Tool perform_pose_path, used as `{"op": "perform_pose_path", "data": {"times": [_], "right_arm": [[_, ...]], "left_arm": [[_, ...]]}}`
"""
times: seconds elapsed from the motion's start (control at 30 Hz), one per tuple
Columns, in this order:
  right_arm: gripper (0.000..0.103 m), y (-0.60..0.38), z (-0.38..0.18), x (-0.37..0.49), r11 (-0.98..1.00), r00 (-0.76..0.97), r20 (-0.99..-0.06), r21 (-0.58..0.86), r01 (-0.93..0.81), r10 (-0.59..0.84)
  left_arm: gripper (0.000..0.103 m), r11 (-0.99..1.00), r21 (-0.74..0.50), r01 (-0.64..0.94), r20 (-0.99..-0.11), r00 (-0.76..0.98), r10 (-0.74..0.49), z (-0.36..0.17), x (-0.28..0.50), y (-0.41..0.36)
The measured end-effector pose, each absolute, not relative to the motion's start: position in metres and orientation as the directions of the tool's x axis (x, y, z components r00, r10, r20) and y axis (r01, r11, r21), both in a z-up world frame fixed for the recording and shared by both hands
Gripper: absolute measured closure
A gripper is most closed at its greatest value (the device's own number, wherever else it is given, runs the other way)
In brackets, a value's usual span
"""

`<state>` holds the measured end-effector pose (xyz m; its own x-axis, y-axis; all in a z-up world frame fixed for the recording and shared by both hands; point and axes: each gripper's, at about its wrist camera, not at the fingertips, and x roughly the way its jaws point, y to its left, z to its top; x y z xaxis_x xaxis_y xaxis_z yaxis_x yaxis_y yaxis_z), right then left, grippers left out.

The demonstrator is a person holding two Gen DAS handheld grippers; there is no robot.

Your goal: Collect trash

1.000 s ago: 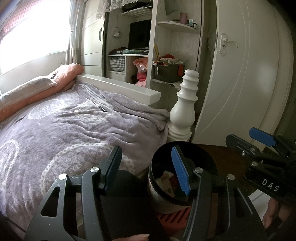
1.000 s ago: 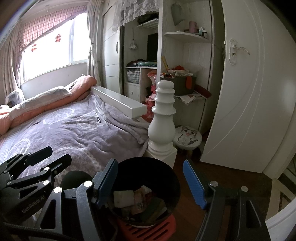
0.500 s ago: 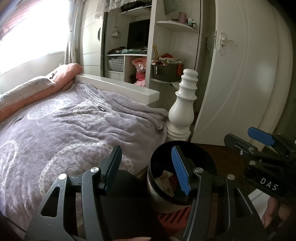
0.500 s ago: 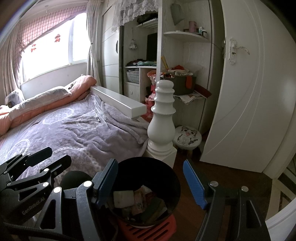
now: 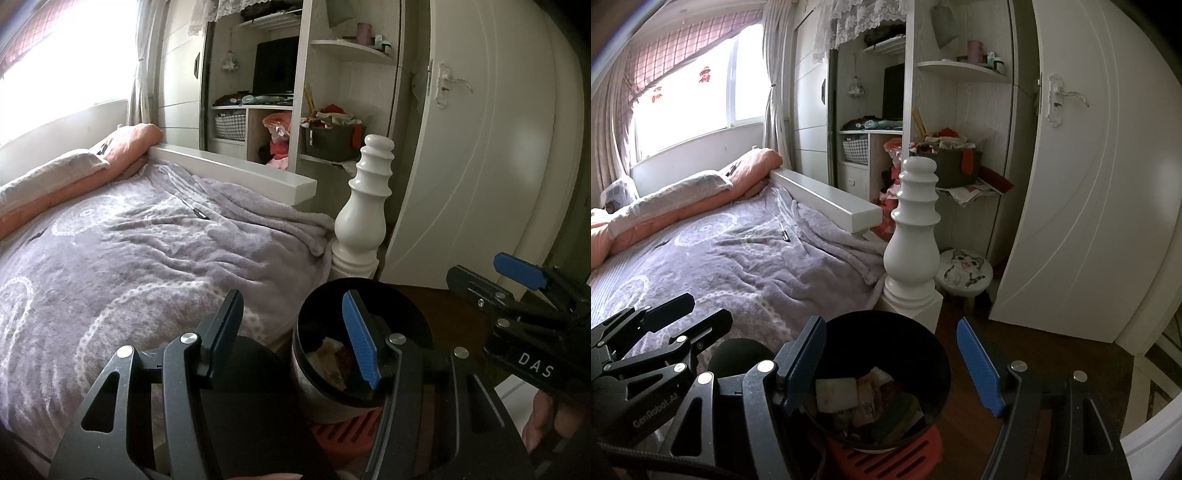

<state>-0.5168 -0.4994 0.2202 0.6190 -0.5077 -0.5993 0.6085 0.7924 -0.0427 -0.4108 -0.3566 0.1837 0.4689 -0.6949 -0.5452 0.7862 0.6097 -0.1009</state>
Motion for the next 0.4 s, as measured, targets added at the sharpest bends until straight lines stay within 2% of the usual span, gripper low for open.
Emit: {"op": "perform_pose_path", "data": {"times": [0.4], "right_arm": [[0.032, -0.499, 0.208, -0.51, 0.801, 0.61, -0.623, -0.046, 0.597, -0.49]], "left_arm": [[0.048, 0.592, -0.11, 0.798, -0.561, 0.442, -0.7, 0.176, -0.407, -0.354]]}}
